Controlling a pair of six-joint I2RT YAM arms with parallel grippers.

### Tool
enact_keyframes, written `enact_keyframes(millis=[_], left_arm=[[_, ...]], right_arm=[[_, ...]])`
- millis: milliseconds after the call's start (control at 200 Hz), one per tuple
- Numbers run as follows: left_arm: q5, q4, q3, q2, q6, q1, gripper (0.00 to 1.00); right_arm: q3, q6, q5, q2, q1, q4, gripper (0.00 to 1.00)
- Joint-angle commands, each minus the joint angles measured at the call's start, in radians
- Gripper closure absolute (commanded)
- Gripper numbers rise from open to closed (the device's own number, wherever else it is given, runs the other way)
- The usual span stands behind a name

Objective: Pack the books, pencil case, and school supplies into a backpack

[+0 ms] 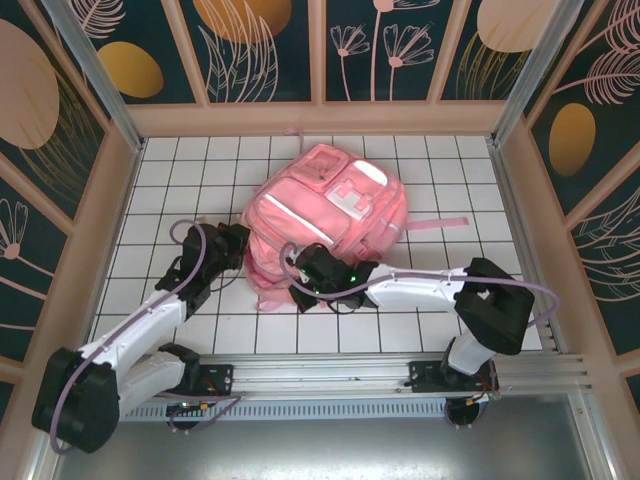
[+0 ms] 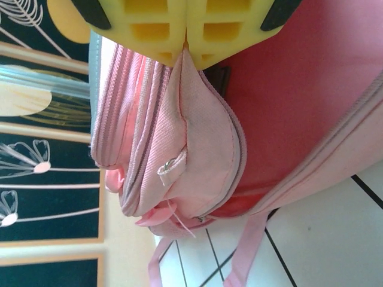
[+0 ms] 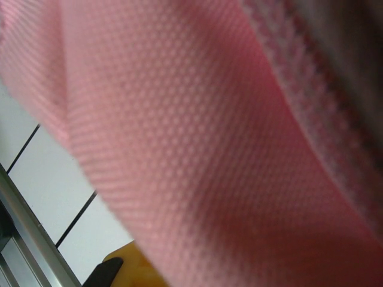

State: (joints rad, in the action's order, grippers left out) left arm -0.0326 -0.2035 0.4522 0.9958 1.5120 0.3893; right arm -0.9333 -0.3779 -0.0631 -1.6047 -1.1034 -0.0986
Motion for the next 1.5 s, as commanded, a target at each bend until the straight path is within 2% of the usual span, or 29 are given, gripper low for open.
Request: enact_keyframes(millis=[0,180,420,771,1201,1351,1496], left_arm=[[0.064,0.102,-0.025,-0.077,0.052,0.013,1.0],[0.083,0.137,-0.048,-0.119,0.077,0.013,1.0],[0.061,0.122,-0.063,-0.106,0.099,0.013,1.0],[0.081,0.11,-0.044,-0.026,0.13,0.019,1.0],[0.083,0.082,-0.057,-0.008,0.137,0.057,1.0],[0.09,0.077,-0.055,-0.007,0.098,0.057,1.0],[0.073,0.065,-0.033,0.038,0.069,0.068,1.0]], right_arm=[[-0.081,0.055,0.046,-0.024,0.048,0.071,1.0],[-0.117,0.096,0.031,-0.043,0.118,0.041,1.0],[-0.077,0.12,0.021,0.002,0.227,0.023,1.0],[0.044,0.151,-0.101,0.108,0.147,0.063,0.99],[0.003,0.157,-0.106,0.054,0.099,0.077,0.94],[0.031,0.143,-0.084,0.082,0.098,0.081,0.94],[0.031,0.113,-0.115,0.078,0.084,0.104,0.94]])
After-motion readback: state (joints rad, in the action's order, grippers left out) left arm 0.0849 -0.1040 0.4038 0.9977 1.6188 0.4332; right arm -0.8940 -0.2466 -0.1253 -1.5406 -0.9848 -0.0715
